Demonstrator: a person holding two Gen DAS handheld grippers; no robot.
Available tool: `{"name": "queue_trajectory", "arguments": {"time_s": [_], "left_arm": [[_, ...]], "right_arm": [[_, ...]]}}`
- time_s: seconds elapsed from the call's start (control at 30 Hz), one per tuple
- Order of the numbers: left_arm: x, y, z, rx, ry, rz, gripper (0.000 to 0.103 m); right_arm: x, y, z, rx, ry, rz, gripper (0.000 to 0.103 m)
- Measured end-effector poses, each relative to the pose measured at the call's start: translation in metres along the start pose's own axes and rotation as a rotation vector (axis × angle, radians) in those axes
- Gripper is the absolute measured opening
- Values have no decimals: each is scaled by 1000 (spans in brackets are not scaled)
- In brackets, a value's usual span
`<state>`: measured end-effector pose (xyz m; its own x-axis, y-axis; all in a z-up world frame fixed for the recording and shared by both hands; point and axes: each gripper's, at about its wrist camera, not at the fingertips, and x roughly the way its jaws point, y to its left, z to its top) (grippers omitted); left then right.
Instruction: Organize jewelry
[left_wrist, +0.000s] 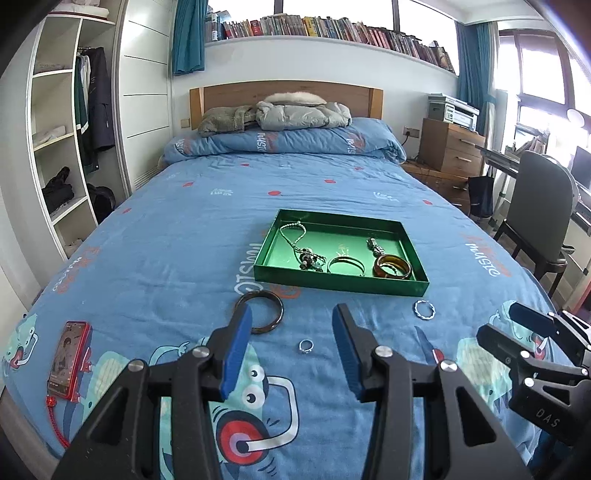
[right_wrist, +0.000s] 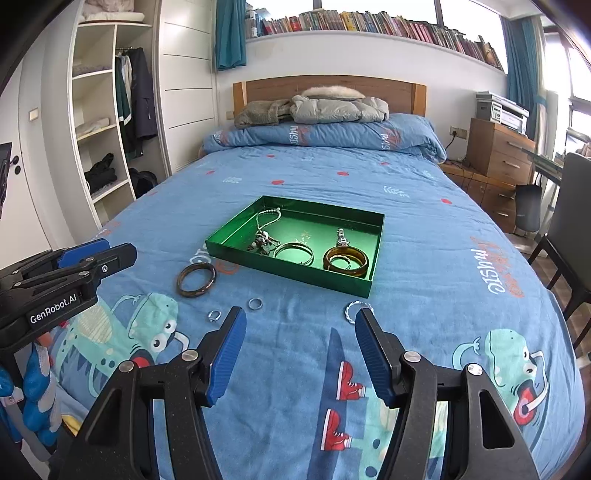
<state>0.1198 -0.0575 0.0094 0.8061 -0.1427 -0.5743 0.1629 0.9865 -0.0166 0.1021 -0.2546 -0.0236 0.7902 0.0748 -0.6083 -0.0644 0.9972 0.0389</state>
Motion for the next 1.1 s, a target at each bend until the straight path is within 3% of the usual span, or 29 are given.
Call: {"name": "queue_trajectory", "arguments": {"time_s": [0.63,1.1], "left_arm": [[-26,13,-25,-13,9,23,43],[-1,25,-31,-33,48,34,43]], "right_arm": [[-32,-3,-26,45,-40,-12,61],[-13,-5,-30,53,-31,-19,61]]}}
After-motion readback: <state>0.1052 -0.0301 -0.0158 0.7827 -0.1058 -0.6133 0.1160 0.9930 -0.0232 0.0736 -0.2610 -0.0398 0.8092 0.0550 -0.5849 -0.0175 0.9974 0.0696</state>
